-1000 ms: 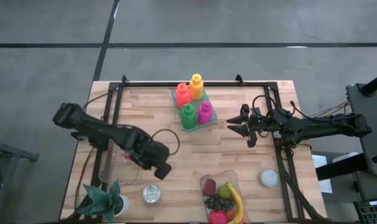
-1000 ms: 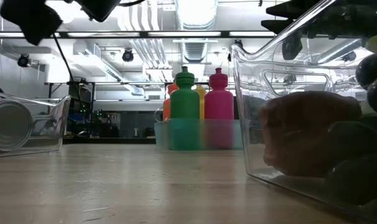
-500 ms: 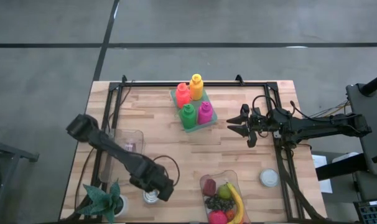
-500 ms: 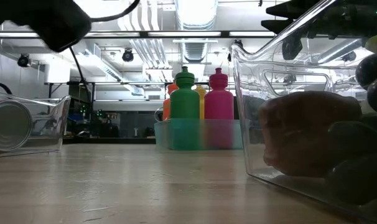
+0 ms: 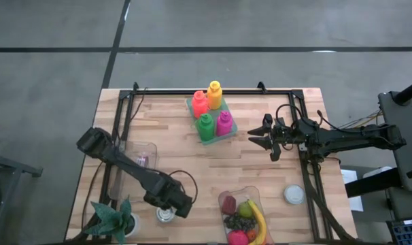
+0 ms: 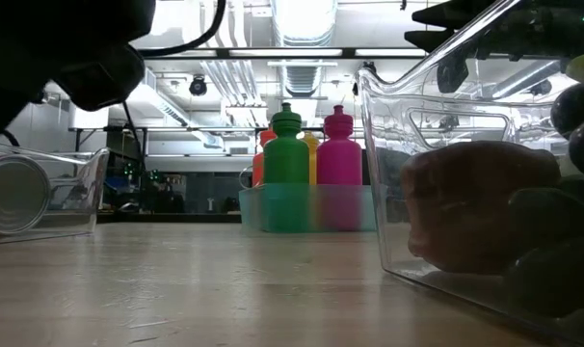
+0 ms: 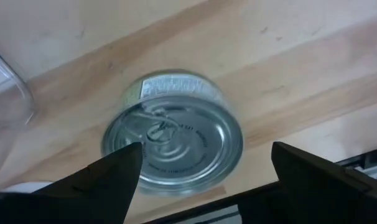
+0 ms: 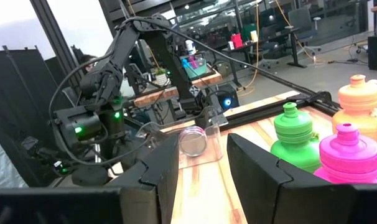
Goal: Pick & Place Food Item
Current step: Put the green tuna into the top transparent bin
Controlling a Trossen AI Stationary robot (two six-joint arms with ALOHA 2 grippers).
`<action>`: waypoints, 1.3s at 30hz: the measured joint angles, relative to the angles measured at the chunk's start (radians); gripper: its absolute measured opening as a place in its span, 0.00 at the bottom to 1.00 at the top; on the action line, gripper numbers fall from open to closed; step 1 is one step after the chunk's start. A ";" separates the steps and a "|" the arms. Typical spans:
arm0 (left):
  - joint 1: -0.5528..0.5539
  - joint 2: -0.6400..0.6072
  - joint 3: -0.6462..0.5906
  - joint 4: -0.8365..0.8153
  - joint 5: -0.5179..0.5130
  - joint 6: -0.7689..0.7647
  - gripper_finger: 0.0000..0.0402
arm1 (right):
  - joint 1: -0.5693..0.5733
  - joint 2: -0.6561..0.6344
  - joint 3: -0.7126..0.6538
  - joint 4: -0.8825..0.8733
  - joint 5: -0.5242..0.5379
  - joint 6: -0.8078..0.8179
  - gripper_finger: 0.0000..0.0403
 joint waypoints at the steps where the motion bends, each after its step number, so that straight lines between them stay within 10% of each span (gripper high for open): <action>1: -0.001 0.005 0.001 0.001 0.004 -0.001 0.90 | 0.000 0.000 0.000 0.000 0.000 0.000 0.33; 39: 0.078 0.009 0.009 0.002 -0.123 0.197 0.90 | 0.000 0.000 0.000 0.000 0.000 0.000 0.33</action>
